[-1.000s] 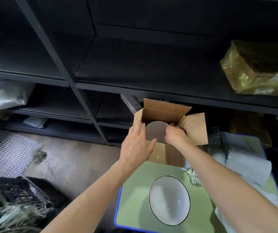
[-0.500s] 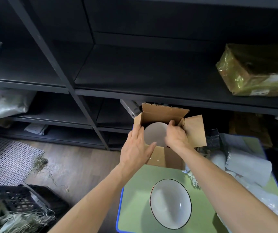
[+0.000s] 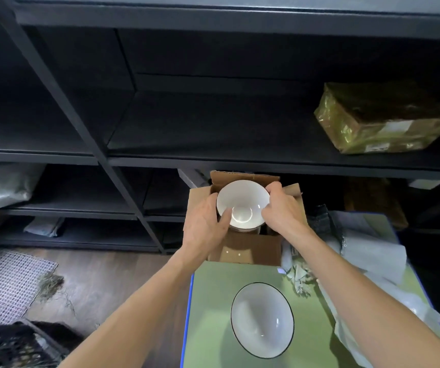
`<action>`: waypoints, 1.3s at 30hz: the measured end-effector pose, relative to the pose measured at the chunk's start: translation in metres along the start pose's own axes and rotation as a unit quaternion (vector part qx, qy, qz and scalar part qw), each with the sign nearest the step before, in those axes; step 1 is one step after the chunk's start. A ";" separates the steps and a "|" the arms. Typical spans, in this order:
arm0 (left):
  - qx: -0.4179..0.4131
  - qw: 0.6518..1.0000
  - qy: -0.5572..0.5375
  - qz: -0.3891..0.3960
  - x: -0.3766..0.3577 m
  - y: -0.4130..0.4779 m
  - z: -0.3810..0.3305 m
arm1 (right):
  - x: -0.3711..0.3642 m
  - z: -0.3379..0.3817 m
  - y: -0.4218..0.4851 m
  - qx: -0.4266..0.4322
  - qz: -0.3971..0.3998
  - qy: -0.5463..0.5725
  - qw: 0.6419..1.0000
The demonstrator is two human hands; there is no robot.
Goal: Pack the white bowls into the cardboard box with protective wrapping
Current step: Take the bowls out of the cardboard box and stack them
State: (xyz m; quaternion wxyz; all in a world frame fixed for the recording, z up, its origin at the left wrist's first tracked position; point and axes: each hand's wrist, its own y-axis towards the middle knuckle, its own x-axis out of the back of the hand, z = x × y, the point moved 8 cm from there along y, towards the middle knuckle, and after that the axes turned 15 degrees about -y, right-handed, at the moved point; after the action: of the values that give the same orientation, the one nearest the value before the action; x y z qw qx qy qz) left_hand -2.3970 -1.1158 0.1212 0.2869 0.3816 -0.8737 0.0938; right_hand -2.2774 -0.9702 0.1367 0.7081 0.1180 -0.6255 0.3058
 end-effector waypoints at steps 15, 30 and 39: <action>0.060 0.989 -0.095 0.099 -0.004 -0.081 -0.020 | -0.001 -0.052 -0.095 0.004 0.010 0.046 0.999; 0.121 0.971 -0.071 0.194 -0.041 -0.161 0.023 | -0.071 -0.083 -0.172 -0.016 0.044 0.060 0.997; 0.119 0.971 -0.033 0.203 -0.049 -0.170 0.029 | -0.090 -0.086 -0.185 -0.017 0.045 0.047 0.998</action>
State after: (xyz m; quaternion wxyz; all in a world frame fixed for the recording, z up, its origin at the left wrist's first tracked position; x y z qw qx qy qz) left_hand -2.2602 -1.2145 0.0596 0.1854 0.2307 -0.9243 0.2412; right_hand -2.1026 -1.0936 0.0742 0.7244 0.0632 -0.6012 0.3315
